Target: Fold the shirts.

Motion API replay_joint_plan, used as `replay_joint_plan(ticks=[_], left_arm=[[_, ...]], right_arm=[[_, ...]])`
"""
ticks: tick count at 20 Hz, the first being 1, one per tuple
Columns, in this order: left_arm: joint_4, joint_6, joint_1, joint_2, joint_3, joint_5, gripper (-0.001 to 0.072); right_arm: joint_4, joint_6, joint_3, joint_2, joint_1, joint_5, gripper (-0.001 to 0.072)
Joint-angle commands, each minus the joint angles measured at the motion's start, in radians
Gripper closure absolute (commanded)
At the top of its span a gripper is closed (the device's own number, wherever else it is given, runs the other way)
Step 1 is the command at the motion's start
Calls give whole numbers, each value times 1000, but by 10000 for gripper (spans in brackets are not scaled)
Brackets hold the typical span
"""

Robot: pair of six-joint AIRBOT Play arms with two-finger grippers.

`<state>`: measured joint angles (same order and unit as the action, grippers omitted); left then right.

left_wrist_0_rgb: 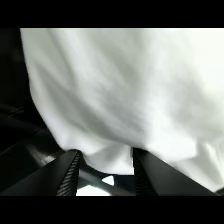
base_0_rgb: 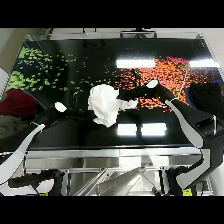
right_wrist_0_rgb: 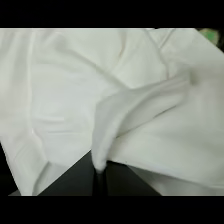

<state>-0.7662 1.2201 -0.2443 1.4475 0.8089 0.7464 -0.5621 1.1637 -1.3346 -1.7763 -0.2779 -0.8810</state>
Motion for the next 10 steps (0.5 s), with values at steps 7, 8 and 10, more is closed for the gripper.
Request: replay_joint_plan(ticks=[7, 8, 10], left_arm=[[282, -149, -3, -69, 0, -42, 687], [309, -175, -2, -101, 0, -45, 688], [322, -195, -2, -177, 13, -55, 687]], right_arm=[[10, -13, -6, 40, 19, -101, 688], [10, -13, -6, 59, 24, -105, 688], [10, -13, -6, 111, 34, -117, 689]])
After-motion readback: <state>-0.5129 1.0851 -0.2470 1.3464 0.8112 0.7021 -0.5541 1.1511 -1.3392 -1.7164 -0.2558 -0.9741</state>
